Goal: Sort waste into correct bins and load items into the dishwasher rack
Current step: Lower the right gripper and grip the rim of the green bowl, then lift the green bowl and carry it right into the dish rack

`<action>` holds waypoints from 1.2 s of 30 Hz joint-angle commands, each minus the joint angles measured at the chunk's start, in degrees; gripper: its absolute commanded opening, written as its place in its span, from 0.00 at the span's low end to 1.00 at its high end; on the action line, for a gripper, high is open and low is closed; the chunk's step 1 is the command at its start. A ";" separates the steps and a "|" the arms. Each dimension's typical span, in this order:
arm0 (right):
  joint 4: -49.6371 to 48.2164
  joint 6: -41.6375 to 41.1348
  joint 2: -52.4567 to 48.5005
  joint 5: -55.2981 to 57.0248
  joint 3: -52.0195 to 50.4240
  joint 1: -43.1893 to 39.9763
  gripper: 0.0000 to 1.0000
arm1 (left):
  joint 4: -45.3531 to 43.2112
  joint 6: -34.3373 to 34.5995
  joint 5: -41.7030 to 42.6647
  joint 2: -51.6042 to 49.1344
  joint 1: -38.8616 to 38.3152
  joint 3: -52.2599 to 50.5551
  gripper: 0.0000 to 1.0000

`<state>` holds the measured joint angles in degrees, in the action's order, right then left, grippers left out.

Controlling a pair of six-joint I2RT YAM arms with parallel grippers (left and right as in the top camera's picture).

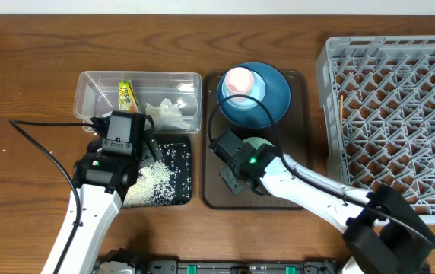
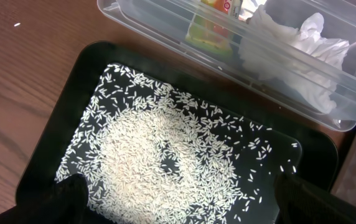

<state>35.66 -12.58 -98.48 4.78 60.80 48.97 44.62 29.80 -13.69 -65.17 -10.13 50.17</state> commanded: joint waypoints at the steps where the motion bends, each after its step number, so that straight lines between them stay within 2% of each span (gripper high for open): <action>1: 0.42 -0.33 3.82 -0.50 2.43 0.92 0.01 | 0.13 -0.35 -0.52 -0.33 0.31 0.28 0.98; 7: 2.47 -2.54 13.20 -0.50 4.24 -3.93 0.01 | 0.13 -0.35 -0.52 -0.33 0.31 0.28 0.98; 10: 2.93 -5.03 19.54 -1.62 4.24 -9.16 0.01 | 0.13 -0.35 -0.52 -0.33 0.31 0.28 0.97; 13: 2.86 -4.72 24.76 -7.23 4.26 -15.80 0.01 | 0.13 -0.35 -0.52 -0.33 0.31 0.28 0.98; 18: 2.71 1.11 30.45 -20.61 4.24 -30.38 0.01 | 0.15 -0.35 -0.52 -0.33 0.31 0.28 0.98; 28: -3.23 10.25 28.44 -57.27 4.24 -61.00 0.01 | 0.13 -0.35 -0.52 -0.33 0.31 0.28 0.98; 31: -7.56 11.58 25.86 -67.25 4.24 -66.34 0.01 | 0.13 -0.35 -0.52 -0.33 0.31 0.28 0.98; 36: -12.96 11.54 20.61 -75.76 4.24 -70.62 0.01 | 0.13 -0.35 -0.52 -0.33 0.31 0.28 0.98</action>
<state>23.88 -2.94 -75.50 -59.53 64.03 -20.03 44.69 29.80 -13.69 -65.17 -10.13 50.17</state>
